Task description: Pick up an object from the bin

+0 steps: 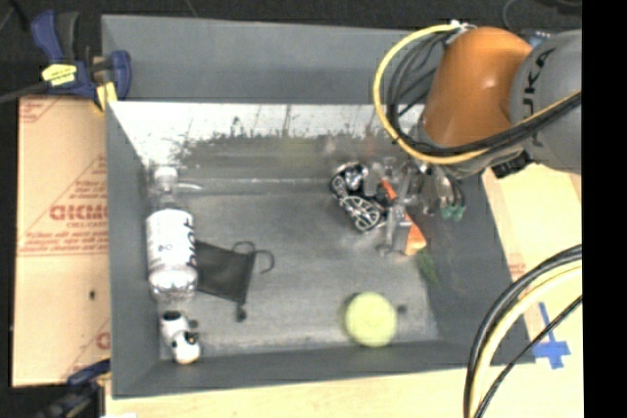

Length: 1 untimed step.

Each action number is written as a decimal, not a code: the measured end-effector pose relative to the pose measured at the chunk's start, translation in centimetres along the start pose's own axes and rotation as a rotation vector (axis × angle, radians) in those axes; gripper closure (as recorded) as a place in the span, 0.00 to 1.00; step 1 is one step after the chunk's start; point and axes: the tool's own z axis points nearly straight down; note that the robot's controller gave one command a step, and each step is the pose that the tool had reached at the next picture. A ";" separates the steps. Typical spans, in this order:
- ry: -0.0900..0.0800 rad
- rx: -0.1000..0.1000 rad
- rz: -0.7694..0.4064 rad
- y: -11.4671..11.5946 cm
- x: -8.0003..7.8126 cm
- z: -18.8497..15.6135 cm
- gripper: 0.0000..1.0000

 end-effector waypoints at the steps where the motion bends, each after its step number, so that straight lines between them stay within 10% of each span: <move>1: -0.008 0.001 -0.001 0.0 -0.2 -0.5 0.00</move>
Offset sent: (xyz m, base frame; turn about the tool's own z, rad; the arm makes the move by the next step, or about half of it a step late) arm 0.0130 0.0004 -0.0446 -0.0216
